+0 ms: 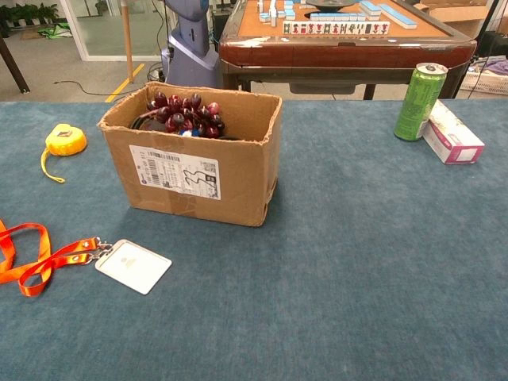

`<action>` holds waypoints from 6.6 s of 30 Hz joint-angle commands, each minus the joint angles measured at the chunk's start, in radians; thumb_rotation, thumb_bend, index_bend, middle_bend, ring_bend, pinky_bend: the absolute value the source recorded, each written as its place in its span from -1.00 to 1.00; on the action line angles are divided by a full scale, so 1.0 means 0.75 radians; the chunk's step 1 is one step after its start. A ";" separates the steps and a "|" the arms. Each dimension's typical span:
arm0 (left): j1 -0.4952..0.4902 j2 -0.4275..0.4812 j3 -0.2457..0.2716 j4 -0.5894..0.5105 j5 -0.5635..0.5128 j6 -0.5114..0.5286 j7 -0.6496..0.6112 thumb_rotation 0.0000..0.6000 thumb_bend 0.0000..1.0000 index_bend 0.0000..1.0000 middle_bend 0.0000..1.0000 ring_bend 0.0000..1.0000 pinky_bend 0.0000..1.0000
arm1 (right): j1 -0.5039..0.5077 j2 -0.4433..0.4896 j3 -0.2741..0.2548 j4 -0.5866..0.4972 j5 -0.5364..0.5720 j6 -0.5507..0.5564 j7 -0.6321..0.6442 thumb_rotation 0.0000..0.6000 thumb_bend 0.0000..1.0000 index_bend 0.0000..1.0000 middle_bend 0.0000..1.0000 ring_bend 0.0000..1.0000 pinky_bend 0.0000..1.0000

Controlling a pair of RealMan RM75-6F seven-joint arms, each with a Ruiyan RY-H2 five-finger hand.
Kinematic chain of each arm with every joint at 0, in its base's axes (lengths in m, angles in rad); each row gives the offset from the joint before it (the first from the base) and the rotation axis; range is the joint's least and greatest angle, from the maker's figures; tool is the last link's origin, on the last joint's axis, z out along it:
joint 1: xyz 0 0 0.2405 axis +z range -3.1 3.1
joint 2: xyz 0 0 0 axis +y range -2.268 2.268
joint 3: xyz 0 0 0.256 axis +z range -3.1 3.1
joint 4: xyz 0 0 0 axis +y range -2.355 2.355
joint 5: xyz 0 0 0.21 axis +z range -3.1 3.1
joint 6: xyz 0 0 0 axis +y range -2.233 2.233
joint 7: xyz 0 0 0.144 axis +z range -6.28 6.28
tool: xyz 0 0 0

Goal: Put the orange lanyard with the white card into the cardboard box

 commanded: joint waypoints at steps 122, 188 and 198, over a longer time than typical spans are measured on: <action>-0.604 -0.248 -0.082 -0.395 -0.690 -0.782 0.539 1.00 -0.81 -0.24 -1.00 -1.00 -0.71 | -0.131 0.121 0.053 0.008 -0.029 0.248 0.274 1.00 -0.51 -0.53 -0.15 -0.30 0.33; -0.769 -0.298 -0.015 -0.270 -0.895 -0.806 0.638 1.00 -0.61 -0.01 -1.00 -1.00 -0.71 | -0.125 0.115 0.054 0.007 -0.029 0.226 0.261 1.00 -0.51 -0.53 -0.15 -0.30 0.33; -0.785 -0.292 -0.002 -0.276 -0.930 -0.812 0.670 1.00 -0.55 -0.01 -1.00 -1.00 -0.71 | -0.125 0.115 0.054 0.007 -0.029 0.227 0.261 1.00 -0.51 -0.53 -0.15 -0.30 0.33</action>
